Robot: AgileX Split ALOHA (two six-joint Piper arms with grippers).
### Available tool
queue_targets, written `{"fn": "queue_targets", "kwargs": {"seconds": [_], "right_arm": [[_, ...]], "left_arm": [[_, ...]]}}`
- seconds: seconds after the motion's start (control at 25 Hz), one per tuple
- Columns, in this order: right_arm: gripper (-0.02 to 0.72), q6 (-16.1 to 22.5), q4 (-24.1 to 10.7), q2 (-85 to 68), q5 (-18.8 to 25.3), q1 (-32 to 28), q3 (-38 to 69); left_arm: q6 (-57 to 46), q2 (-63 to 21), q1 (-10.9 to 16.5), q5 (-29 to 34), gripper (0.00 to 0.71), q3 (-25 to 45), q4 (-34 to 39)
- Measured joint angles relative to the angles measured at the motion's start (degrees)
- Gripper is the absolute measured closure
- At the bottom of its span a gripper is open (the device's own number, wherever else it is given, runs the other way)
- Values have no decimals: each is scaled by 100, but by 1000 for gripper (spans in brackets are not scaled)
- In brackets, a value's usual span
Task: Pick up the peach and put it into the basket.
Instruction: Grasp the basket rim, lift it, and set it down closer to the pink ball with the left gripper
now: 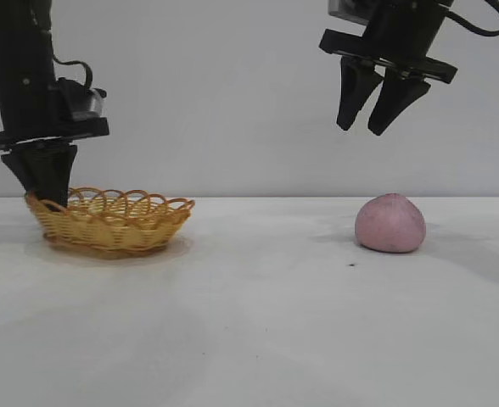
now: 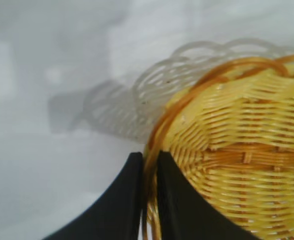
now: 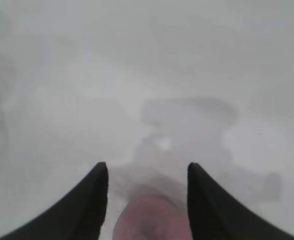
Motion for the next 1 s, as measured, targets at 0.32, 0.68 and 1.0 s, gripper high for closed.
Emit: {"fn": "queue_targets", "kwargs": {"seconds": [0.32, 0.68, 1.0], "right_arm": [[408, 0, 12, 0, 154, -301, -3], [408, 0, 197, 0, 248, -295, -3], [408, 0, 210, 0, 287, -295, -3]], "left_arm": [[651, -1465, -191, -1618, 710, 2035, -2721], [967, -2072, -1058, -2919, 710, 3718, -4017], [991, -2072, -1267, -3720, 710, 4512, -4438]]}}
